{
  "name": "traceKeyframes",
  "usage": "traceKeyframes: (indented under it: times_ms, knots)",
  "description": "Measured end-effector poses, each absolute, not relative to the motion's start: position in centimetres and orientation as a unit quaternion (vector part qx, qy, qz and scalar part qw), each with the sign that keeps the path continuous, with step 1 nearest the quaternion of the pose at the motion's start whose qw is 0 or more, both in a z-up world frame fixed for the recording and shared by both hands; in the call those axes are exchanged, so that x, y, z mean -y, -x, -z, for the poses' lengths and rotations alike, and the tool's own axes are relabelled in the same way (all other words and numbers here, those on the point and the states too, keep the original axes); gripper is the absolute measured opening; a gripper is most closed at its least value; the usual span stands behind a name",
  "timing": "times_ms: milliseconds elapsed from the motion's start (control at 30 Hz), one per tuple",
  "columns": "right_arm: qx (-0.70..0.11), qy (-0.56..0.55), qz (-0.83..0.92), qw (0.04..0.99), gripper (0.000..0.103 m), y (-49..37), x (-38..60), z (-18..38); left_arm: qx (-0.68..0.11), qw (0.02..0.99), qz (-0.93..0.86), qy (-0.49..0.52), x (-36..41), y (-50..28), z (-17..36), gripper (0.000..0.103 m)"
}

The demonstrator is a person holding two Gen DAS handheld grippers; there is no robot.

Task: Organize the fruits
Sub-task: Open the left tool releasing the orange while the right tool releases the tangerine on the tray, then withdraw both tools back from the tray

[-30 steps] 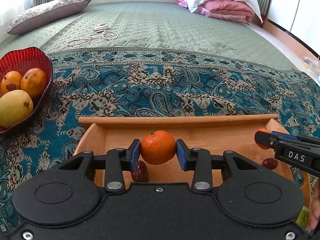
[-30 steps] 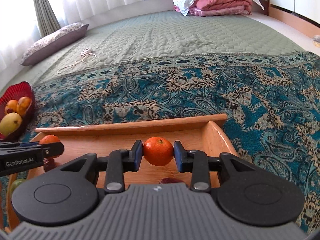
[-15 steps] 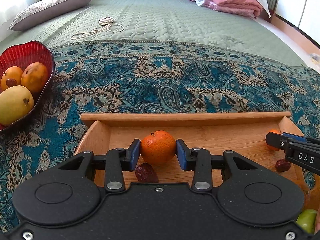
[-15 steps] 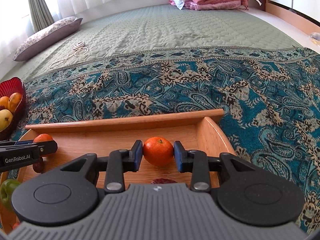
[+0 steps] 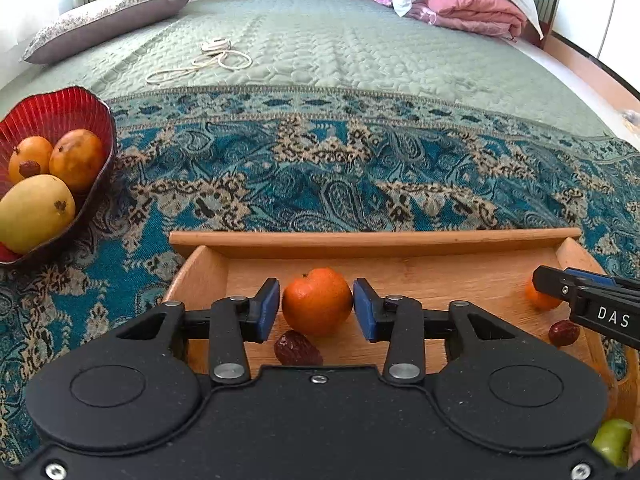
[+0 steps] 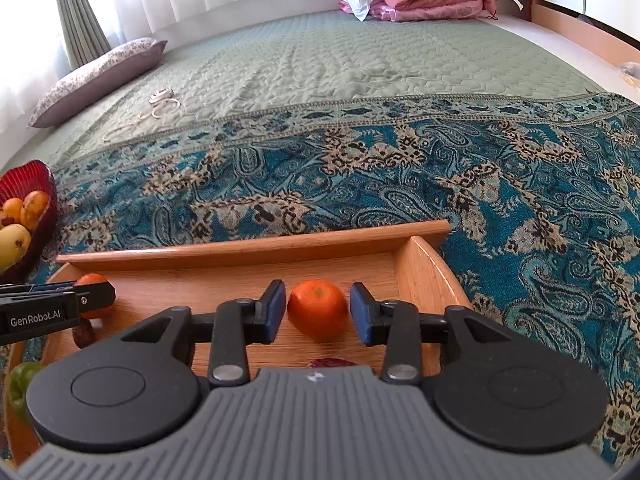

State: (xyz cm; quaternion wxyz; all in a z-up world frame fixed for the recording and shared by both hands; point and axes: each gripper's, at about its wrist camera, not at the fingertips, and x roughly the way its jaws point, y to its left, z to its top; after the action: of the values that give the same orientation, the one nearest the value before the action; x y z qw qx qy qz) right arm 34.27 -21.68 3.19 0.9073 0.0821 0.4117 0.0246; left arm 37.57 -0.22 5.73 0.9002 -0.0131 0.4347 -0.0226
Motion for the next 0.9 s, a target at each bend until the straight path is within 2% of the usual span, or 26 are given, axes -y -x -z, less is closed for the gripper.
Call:
traceKeyframes:
  times_ms: [133, 233, 300, 333, 500, 900]
  knots:
    - [-0.398, -0.089, -0.029, 0.913, 0.061, -33.3, 21.9, -4.3, -0.425, 0.905, 0.024, 0.014, 0.2, -36.7, -7.0, 0.051]
    - [-0.376, -0.085, -0.031, 0.922, 0.069, -32.3, 22.0, -5.7, -0.412, 0.911, 0.022, 0.012, 0.2, -35.6, -8.0, 0.059]
    - [-0.363, -0.084, -0.034, 0.927, 0.073, -31.5, 22.0, -6.6, -0.403, 0.915, 0.022, 0.012, 0.1, -34.7, -8.7, 0.072]
    - [-0.357, -0.084, -0.035, 0.930, 0.074, -31.0, 22.0, -7.1, -0.397, 0.918, 0.022, 0.014, 0.0, -34.1, -9.1, 0.074]
    - [-0.312, -0.064, -0.041, 0.947, 0.086, -28.2, 21.8, -9.4, -0.366, 0.930, 0.028, -0.006, 0.1, -30.6, -10.8, 0.080]
    - [-0.224, -0.018, -0.047, 0.973, 0.090, -20.0, 21.0, -11.8, -0.309, 0.949, 0.061, 0.007, -0.8, -20.7, -13.0, 0.089]
